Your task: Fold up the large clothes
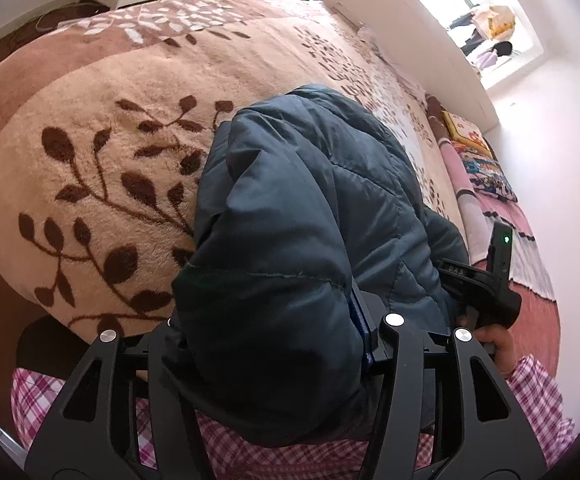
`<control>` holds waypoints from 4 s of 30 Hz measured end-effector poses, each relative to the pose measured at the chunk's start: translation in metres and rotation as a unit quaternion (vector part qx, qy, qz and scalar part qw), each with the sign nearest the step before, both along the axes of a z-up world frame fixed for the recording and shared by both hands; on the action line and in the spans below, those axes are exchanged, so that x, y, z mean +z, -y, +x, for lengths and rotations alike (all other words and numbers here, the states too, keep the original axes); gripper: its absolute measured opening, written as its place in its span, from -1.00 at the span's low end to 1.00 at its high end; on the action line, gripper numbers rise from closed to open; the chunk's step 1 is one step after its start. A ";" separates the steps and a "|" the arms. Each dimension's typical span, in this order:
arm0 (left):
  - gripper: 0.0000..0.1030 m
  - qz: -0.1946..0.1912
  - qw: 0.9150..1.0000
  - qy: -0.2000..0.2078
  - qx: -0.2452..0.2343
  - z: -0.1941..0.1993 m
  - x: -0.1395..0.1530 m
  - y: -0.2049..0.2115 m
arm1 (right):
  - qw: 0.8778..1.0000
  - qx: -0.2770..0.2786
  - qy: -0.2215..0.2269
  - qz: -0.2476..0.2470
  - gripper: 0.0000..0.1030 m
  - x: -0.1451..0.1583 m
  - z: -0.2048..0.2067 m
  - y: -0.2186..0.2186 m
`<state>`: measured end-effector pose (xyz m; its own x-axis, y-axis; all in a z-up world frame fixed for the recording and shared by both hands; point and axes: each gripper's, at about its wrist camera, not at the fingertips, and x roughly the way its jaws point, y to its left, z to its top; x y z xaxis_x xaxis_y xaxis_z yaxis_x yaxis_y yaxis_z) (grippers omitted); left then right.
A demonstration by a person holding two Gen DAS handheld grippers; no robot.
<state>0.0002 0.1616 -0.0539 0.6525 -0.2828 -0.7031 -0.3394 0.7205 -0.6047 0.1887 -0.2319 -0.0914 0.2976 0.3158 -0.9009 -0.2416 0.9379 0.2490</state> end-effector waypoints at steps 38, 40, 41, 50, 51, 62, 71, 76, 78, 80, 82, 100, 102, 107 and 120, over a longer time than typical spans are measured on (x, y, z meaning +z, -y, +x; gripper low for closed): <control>-0.36 0.075 0.995 0.058 -0.040 -0.005 0.051 0.030 | 0.998 0.056 -0.025 -0.021 -1.00 0.012 -0.075 -0.003; -0.36 0.086 0.993 0.064 -0.043 -0.005 0.057 0.036 | 0.998 0.054 -0.024 -0.025 -1.00 0.010 -0.075 -0.005; -0.36 0.087 0.993 0.063 -0.042 -0.005 0.058 0.037 | 0.998 0.053 -0.022 -0.027 -1.00 0.009 -0.075 -0.007; -0.37 0.096 0.992 0.074 -0.042 -0.006 0.076 0.040 | 0.998 0.047 0.021 0.035 -1.00 0.073 -0.142 0.014; -0.37 0.097 0.992 0.075 -0.042 -0.006 0.078 0.042 | 0.998 0.051 0.023 0.034 -1.00 0.076 -0.153 0.016; -0.37 0.136 0.985 0.083 -0.068 -0.013 0.090 0.073 | 0.995 0.097 -0.026 0.011 -1.00 0.006 -0.178 -0.006; -0.37 0.183 0.970 0.125 -0.096 -0.015 0.133 0.105 | 0.992 0.030 0.040 0.117 -1.00 0.083 -0.186 0.060; -0.38 0.213 0.957 0.156 -0.121 -0.017 0.158 0.139 | 0.982 -0.095 0.061 0.154 -1.00 0.096 -0.173 0.158; -0.38 0.229 0.950 0.165 -0.137 -0.017 0.168 0.156 | 0.971 -0.137 0.042 0.190 -0.96 0.079 -0.166 0.193; -0.38 0.247 0.939 0.178 -0.162 -0.015 0.180 0.178 | 0.966 -0.154 0.009 0.208 -0.96 0.054 -0.156 0.209; -0.38 0.259 0.930 0.188 -0.181 -0.014 0.188 0.198 | 0.966 -0.149 -0.010 0.210 -0.97 0.031 -0.151 0.212; -0.36 0.255 0.840 0.198 -0.436 0.019 0.127 0.421 | 0.940 -0.148 -0.048 0.304 -1.00 -0.015 -0.169 0.251; -0.35 0.249 0.840 0.186 -0.446 0.020 0.112 0.428 | 0.936 -0.151 -0.054 0.314 -1.00 -0.019 -0.170 0.257; -0.27 0.236 0.843 0.165 -0.454 0.025 0.084 0.433 | 0.926 -0.158 -0.066 0.335 -1.00 -0.027 -0.174 0.273; 0.27 0.224 0.843 0.152 -0.464 0.019 0.081 0.452 | 0.931 -0.212 -0.036 0.296 -0.99 0.001 -0.226 0.368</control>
<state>0.0190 -0.2901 0.0269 0.4656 -0.5208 -0.7155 0.6185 0.7697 -0.1578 -0.0374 -0.5999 -0.0903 0.4546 0.6312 -0.6284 0.1559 0.6383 0.7539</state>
